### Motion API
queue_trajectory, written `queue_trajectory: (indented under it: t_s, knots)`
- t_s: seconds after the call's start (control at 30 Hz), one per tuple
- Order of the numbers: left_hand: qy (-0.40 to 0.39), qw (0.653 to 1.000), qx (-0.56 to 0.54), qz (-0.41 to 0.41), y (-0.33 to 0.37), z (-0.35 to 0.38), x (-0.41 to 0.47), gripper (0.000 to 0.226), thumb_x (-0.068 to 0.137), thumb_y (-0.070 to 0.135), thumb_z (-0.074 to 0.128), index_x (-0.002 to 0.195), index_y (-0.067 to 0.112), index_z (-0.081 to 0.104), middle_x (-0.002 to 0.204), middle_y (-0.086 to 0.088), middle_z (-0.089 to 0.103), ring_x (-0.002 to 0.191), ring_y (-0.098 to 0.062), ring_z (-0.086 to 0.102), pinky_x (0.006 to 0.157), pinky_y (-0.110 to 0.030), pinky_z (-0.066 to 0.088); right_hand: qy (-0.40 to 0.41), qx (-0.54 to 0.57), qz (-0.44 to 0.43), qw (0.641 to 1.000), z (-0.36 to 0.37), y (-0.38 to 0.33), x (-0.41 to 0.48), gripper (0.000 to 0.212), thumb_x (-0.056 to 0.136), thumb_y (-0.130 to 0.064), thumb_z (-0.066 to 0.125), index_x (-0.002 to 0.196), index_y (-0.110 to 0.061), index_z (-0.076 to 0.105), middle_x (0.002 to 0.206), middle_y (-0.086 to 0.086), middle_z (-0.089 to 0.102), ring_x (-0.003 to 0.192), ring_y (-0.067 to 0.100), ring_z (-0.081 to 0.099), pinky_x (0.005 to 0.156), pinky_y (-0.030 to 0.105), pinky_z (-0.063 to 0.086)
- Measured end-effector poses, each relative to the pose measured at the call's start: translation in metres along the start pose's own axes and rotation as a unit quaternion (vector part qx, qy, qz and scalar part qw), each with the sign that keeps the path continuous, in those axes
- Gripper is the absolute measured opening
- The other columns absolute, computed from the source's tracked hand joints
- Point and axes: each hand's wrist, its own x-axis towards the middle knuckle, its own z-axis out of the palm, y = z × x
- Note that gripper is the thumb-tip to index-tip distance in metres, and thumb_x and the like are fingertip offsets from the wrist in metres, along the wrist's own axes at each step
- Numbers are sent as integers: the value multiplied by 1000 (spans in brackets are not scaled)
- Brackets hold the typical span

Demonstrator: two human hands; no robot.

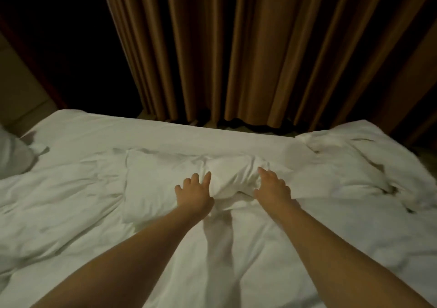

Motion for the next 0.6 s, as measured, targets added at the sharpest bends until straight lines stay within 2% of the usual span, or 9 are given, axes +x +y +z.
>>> queue_trajectory:
  t_s: [0.1, 0.2, 0.33, 0.43, 0.47, 0.5, 0.57, 0.6]
  knots:
    - [-16, 1000, -6, -13, -16, 16, 31, 73, 92, 42, 49, 150, 29, 7, 146, -5, 28, 128, -26, 36, 101, -42, 31, -10, -71, -1, 997, 25, -9, 45, 68, 95, -33, 49, 152, -27, 11, 155, 5, 22, 132, 33, 35, 106, 42, 34]
    - [4, 1000, -28, -1, -26, 27, 59, 77, 90, 43, 51, 151, 29, 6, 149, -3, 27, 129, -24, 37, 102, -41, 33, 9, -123, -40, 992, 39, -27, 84, 83, 91, -31, 59, 152, -29, 3, 160, 4, 6, 144, 32, 14, 113, 45, 21]
    - [44, 990, -89, 97, -34, 39, 88, 80, 89, 42, 55, 152, 26, 7, 153, 4, 26, 136, -17, 32, 106, -40, 31, -15, -164, -40, 986, 52, -37, 134, 100, 85, -22, 67, 152, -29, -7, 160, 4, -10, 147, 31, -3, 117, 48, 9]
    - [57, 985, -87, 140, -37, 48, 100, 86, 88, 46, 57, 152, 28, 2, 160, -1, 4, 145, -16, 14, 113, -39, 25, -41, -217, -58, 974, 72, -23, 159, 112, 78, -32, 74, 151, -31, -12, 159, 2, -18, 147, 29, -11, 116, 51, -1]
    - [56, 985, -81, 142, -39, 51, 105, 90, 87, 49, 58, 152, 29, -1, 160, -3, -6, 146, -18, 8, 114, -40, 22, -53, -220, -64, 972, 78, -18, 165, 109, 79, -34, 72, 152, -32, -9, 160, 1, -14, 147, 27, -9, 116, 51, -4]
    - [49, 986, -80, 140, -40, 54, 109, 95, 85, 53, 59, 151, 30, -5, 159, -5, -14, 147, -20, 3, 116, -41, 20, -66, -216, -68, 972, 82, -16, 170, 97, 83, -35, 67, 152, -30, -1, 161, 1, -2, 148, 26, -2, 116, 50, -4]
    - [17, 989, -65, 134, -41, 62, 118, 104, 81, 56, 62, 150, 32, -12, 156, -8, -24, 147, -23, -5, 117, -45, 14, -80, -173, -66, 979, 87, -20, 178, 56, 95, -33, 48, 146, -24, 28, 149, 5, 37, 141, 25, 28, 115, 49, 6]
    - [0, 990, -50, 132, -40, 64, 121, 109, 79, 57, 63, 149, 31, -16, 155, -9, -27, 146, -25, -10, 116, -47, 12, -75, -128, -50, 988, 88, -29, 178, 42, 98, -29, 40, 140, -21, 40, 141, 7, 48, 134, 26, 39, 114, 45, 15]
